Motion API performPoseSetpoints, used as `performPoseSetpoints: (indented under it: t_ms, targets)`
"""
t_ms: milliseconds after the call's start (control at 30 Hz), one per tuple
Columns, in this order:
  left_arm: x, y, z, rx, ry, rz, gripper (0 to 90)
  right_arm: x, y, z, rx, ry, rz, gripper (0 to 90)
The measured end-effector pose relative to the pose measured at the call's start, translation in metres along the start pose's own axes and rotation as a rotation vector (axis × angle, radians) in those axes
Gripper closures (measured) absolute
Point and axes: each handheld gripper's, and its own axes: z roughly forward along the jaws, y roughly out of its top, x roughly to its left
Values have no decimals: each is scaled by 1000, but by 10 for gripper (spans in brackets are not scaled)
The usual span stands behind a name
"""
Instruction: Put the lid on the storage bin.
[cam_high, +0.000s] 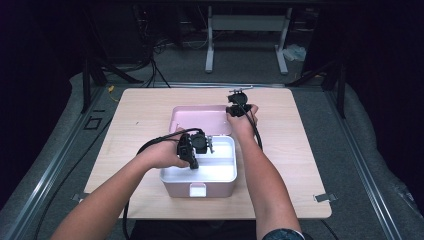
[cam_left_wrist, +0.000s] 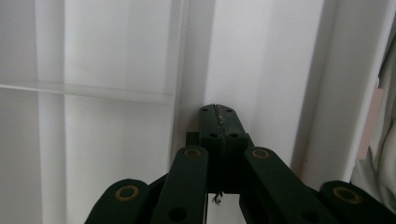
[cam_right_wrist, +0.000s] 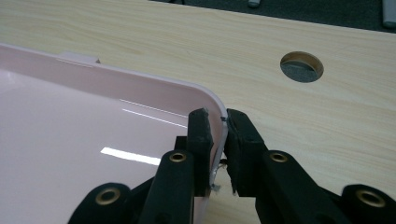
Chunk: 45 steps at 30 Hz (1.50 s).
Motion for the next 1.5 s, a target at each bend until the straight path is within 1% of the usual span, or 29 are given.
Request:
performPoseSetpoints:
  t_ms: [33,67,133,167,233,267,300,367,467,500,533,633,767,900,933,1000,1067,1100,1133,1233,1267,1300,1367,1467,1500]
  targets:
    - [0,0,0,0,1,1,900,0,0,-1,5,11,-3,803]
    - [0,0,0,2,-1,-1,900,0,0,-1,-3,7,0,804]
    - [0,0,0,2,-2,-2,900,0,1,-2,1,11,10,808]
    - [0,0,0,2,-2,-2,900,0,1,-2,-14,-4,13,810]
    - [0,0,0,2,-1,-3,900,1,2,-4,-20,-3,12,813]
    - [0,0,0,2,0,-3,900,2,2,-5,-22,-10,12,814]
    - [0,0,0,1,2,-1,900,2,3,-6,-27,-4,8,815]
    - [0,0,0,1,1,-4,900,2,4,-8,-38,-15,8,818]
    - [0,1,0,3,3,-6,900,3,7,-14,-63,-15,-2,822]
    - [-1,0,1,0,4,-8,900,3,9,-17,-61,-7,-9,824]
    - [-1,1,1,0,4,-8,900,4,10,-19,-81,-20,-11,826]
    - [0,1,1,-1,0,-10,900,6,15,-28,-111,-24,-23,834]
    - [-1,1,1,4,3,-13,900,6,21,-42,-145,-5,-6,843]
    - [-1,3,0,24,8,-3,900,9,24,-55,-183,-9,-18,849]
    - [-2,3,1,14,12,-8,900,10,24,-59,-193,-15,-19,852]
    - [-3,3,1,18,17,-6,900,11,26,-67,-210,-7,-28,854]
    - [-3,3,1,18,17,-8,900,14,27,-76,-228,-13,-40,856]
    - [-3,3,1,18,18,-8,900,15,27,-80,-237,-15,-40,857]
    - [-3,3,1,20,19,-4,900,15,27,-85,-242,-6,-40,859]
    - [-2,3,0,23,18,0,900,18,26,-96,-265,-8,-54,861]
    - [-2,3,0,26,20,0,900,19,25,-99,-281,-10,-60,861]
    - [-2,2,1,10,16,-4,900,21,24,-102,-290,-14,-69,862]
    - [-2,1,0,9,18,-6,900,23,21,-108,-317,-21,-76,864]
    - [-2,1,0,4,19,-5,900,25,18,-117,-340,-19,-72,866]
    - [-2,1,0,9,20,-5,900,26,17,-120,-347,-15,-72,867]
